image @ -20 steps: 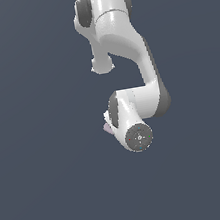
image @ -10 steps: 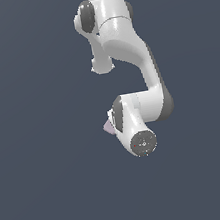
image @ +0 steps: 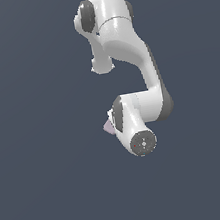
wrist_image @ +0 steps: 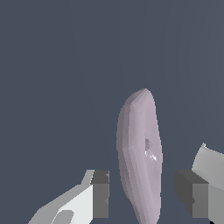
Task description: Pick up the object and move it to a goal position.
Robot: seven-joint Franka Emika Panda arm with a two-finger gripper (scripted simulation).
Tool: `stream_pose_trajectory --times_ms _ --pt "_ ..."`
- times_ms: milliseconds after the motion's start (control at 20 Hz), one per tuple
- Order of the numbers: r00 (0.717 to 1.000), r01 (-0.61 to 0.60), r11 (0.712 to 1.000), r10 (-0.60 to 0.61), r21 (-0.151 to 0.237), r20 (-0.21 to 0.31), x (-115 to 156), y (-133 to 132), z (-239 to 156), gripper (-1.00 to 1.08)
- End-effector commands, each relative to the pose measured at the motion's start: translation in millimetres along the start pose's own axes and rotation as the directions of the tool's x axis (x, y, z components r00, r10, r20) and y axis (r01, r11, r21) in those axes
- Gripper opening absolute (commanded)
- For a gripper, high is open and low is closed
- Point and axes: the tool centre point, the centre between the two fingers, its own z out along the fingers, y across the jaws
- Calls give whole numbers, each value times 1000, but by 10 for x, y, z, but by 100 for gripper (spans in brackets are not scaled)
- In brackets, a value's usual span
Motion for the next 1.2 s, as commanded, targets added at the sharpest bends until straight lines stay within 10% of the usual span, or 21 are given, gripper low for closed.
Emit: stream_pose_trajectory --times_ms 0,600,650,1150 --pt "1000 0 1000 0 0 0 -3 2 44 28" --pt "1000 -4 1000 4 -2 0 -2 3 260 28" --pt "1000 -4 1000 4 -2 0 -2 3 260 -100" --pt "1000 -4 1000 4 -2 0 -2 3 260 -100"
